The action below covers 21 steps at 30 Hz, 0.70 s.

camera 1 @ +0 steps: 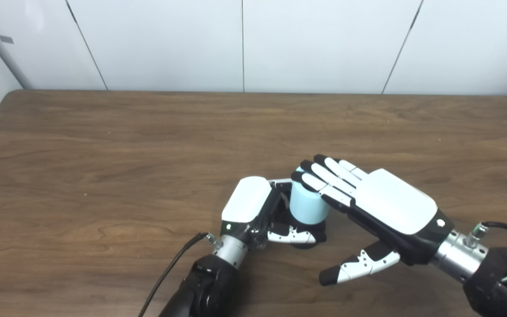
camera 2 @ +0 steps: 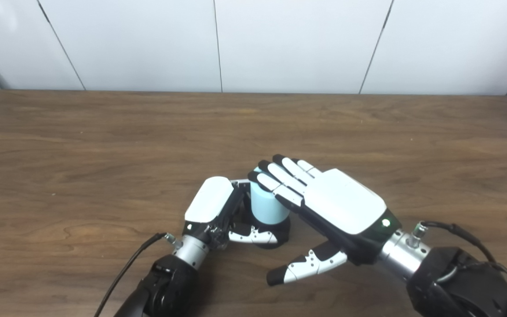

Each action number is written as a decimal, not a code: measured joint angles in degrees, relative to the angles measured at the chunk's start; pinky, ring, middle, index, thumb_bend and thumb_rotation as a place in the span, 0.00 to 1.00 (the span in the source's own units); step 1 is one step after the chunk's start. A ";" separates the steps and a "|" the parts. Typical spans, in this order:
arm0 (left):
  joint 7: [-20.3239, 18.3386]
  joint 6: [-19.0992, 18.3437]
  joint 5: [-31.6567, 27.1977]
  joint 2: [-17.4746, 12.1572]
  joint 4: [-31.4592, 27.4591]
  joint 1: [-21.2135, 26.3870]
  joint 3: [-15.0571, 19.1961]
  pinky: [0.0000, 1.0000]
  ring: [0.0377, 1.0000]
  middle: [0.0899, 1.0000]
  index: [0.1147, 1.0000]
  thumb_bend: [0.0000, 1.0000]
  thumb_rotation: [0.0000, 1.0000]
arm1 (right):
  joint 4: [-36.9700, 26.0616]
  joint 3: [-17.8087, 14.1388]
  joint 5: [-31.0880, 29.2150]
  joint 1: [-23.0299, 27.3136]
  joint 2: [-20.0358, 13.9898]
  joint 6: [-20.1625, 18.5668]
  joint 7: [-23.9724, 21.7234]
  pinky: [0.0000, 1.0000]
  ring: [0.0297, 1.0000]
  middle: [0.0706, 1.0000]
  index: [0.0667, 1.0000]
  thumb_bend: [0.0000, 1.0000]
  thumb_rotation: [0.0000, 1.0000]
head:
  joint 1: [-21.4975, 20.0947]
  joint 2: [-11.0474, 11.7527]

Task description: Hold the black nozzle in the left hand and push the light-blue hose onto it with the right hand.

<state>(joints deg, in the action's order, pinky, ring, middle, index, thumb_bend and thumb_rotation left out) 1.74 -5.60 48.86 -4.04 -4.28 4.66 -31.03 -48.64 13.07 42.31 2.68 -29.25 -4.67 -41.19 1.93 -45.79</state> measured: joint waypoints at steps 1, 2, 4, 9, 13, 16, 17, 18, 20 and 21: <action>-0.01 0.00 -0.01 0.02 0.00 0.00 0.00 0.32 0.39 0.43 0.48 0.47 0.00 | -0.09 -0.54 -0.59 0.25 0.00 -0.12 -0.02 0.99 1.00 1.00 0.97 0.69 1.00 | 0.00 0.00; -0.04 0.00 -0.04 0.04 0.00 0.00 0.02 0.30 0.38 0.42 0.47 0.47 0.00 | -0.17 -0.88 -1.09 0.47 0.02 -0.41 -0.07 0.99 1.00 1.00 0.97 0.69 1.00 | -0.09 0.09; -0.08 -0.01 -0.10 0.07 0.00 0.01 0.06 0.30 0.38 0.42 0.46 0.47 0.00 | -0.65 -1.90 -3.12 1.17 0.05 -1.54 -0.95 0.99 1.00 1.00 0.97 0.68 1.00 | 0.00 0.09; -0.19 -0.17 -0.19 0.13 -0.06 0.03 0.11 0.30 0.38 0.43 0.46 0.47 0.00 | -2.98 -5.78 -7.32 5.22 0.83 -5.78 -2.28 1.00 1.00 1.00 0.99 0.63 1.00 | 0.00 0.18; -0.19 -0.17 -0.23 0.15 -0.06 0.03 0.09 0.31 0.39 0.45 0.45 0.47 0.00 | -4.18 -8.70 -9.68 8.75 2.19 -7.26 -1.39 1.00 1.00 1.00 0.99 0.61 1.00 | 0.09 0.18; -0.18 -0.16 -0.24 0.17 -0.06 0.02 0.07 0.31 0.40 0.46 0.45 0.47 0.00 | -4.18 -10.45 -10.73 9.36 3.34 -8.50 -0.76 1.00 1.00 1.00 0.99 0.61 1.00 | 0.00 0.18; -0.18 -0.16 -0.24 0.17 -0.06 0.02 0.08 0.31 0.39 0.45 0.45 0.47 0.00 | -4.18 -10.93 -10.80 9.35 3.36 -8.72 -0.69 1.00 1.00 1.00 0.99 0.61 1.00 | 0.00 0.18; -0.18 -0.16 -0.26 0.15 -0.06 0.02 0.10 0.31 0.39 0.44 0.45 0.47 0.00 | -4.18 -11.22 -10.80 9.34 3.36 -8.99 -0.68 1.00 1.00 1.00 0.99 0.61 1.00 | 0.00 0.18; -0.18 -0.16 -0.31 0.14 -0.06 0.01 0.19 0.30 0.38 0.43 0.45 0.47 0.00 | -4.18 -11.56 -10.79 9.28 3.36 -9.34 -0.51 1.00 1.00 1.00 0.99 0.61 1.00 | 0.00 0.18; -0.18 -0.16 -0.34 0.14 -0.06 0.01 0.21 0.30 0.38 0.43 0.45 0.47 0.00 | -4.17 -11.60 -10.80 9.17 3.37 -9.39 -0.38 1.00 1.00 1.00 0.99 0.61 1.00 | 0.09 0.18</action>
<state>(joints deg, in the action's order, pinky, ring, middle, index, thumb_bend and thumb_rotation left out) 1.56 -5.76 48.53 -3.90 -4.34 4.67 -30.81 -52.82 1.47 31.51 11.85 -25.87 -14.06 -41.58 2.02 -45.62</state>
